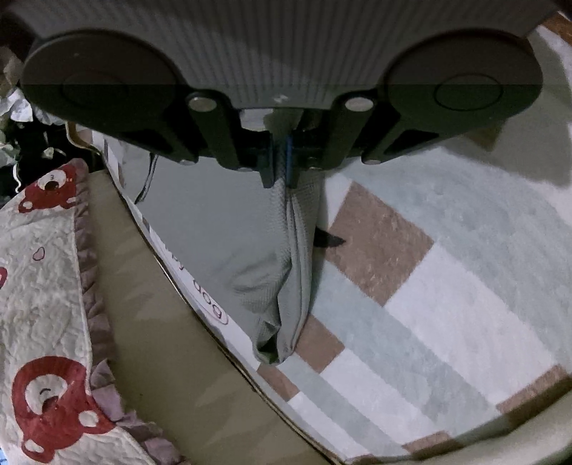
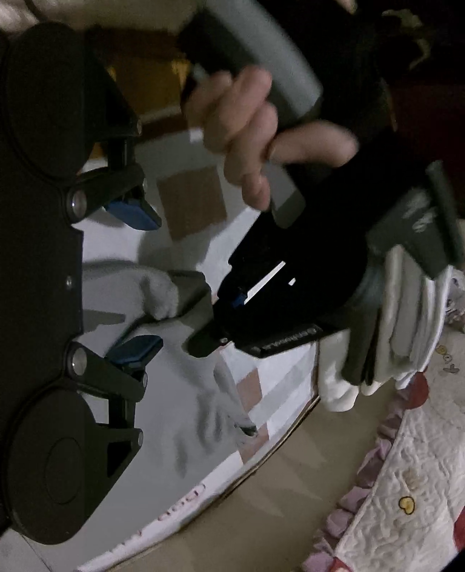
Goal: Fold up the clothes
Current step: 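Pinch the grey shirt end with the right gripper while the left gripper pinches it too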
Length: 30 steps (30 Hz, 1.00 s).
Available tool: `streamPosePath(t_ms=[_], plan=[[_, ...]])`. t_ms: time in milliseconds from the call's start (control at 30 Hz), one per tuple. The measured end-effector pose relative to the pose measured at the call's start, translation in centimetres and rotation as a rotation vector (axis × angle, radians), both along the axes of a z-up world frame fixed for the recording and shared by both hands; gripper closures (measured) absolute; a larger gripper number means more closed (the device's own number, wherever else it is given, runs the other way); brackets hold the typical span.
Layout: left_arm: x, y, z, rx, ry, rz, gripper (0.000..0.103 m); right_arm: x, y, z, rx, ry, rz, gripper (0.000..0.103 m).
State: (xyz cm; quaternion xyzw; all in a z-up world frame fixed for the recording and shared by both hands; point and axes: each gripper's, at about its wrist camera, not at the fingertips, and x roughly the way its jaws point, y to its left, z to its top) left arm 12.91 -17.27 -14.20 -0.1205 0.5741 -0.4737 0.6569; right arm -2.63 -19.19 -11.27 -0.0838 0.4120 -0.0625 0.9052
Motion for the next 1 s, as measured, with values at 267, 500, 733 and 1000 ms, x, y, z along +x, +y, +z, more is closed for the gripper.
streamPosePath(t_ms=[267, 500, 733, 1000], plan=[[0.0, 0.1, 1.5, 0.003, -0.038, -0.053, 0.097, 2.7, -0.5, -2.0, -0.129, -0.046, -0.157, 0.084], [-0.5, 1.2, 4.3, -0.100, -0.142, -0.007, 0.068, -1.9, -4.0, 0.2, 0.043, -0.196, -0.310, 0.086], [1.4, -3.3, 1.7, -0.050, -0.037, -0.028, 0.049, -4.4, -7.0, 0.3, 0.218, -0.275, -0.380, 0.087], [3.4, -9.7, 1.0, 0.013, -0.167, 0.012, 0.044, -6.1, -9.4, 0.2, 0.313, -0.340, -0.379, 0.087]])
